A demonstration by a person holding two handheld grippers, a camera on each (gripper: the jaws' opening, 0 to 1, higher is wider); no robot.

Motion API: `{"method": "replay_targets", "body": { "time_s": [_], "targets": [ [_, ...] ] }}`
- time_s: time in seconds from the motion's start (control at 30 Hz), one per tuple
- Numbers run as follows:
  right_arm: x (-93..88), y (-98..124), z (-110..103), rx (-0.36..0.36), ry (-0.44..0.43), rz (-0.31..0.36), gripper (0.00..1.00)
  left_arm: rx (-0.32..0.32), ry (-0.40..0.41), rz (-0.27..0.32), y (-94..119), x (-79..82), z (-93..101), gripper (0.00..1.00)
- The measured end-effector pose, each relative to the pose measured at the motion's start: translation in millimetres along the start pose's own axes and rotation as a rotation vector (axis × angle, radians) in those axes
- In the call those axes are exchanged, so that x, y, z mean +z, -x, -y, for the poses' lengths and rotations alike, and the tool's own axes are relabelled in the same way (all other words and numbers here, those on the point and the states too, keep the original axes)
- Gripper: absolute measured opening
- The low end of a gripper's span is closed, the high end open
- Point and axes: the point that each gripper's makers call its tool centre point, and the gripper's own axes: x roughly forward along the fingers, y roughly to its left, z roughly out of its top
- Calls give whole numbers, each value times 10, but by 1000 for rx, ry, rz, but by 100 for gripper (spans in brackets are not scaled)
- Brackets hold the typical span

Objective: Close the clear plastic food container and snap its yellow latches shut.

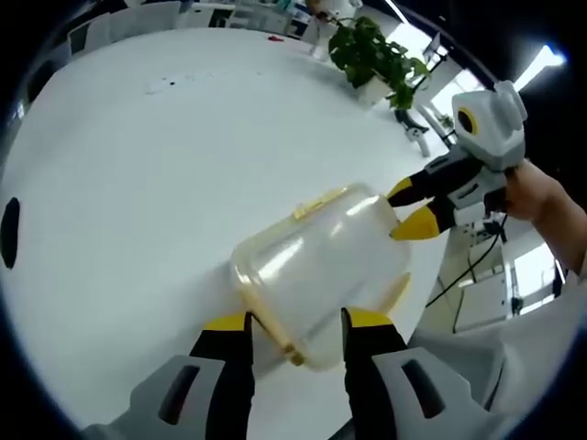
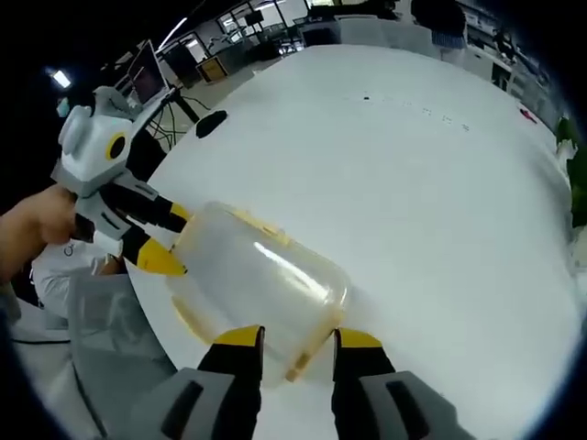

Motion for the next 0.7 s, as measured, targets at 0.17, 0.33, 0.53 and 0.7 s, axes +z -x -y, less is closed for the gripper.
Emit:
{"method": "replay_targets", "body": {
  "time_s": [0.17, 0.33, 0.53, 0.7],
  "targets": [
    [16, 8, -3, -25, 32, 29, 29, 17, -61, 19, 10, 31, 2, 38],
    [12, 20, -12, -30, 48, 34, 31, 26, -96, 31, 27, 34, 2, 38],
    [5, 136, -43, -43, 144, 41, 34, 15, -139, 10, 82, -32, 13, 42],
    [103, 235, -55, -30, 222, 88, 35, 23, -184, 40, 196, 20, -11, 45]
  ]
}}
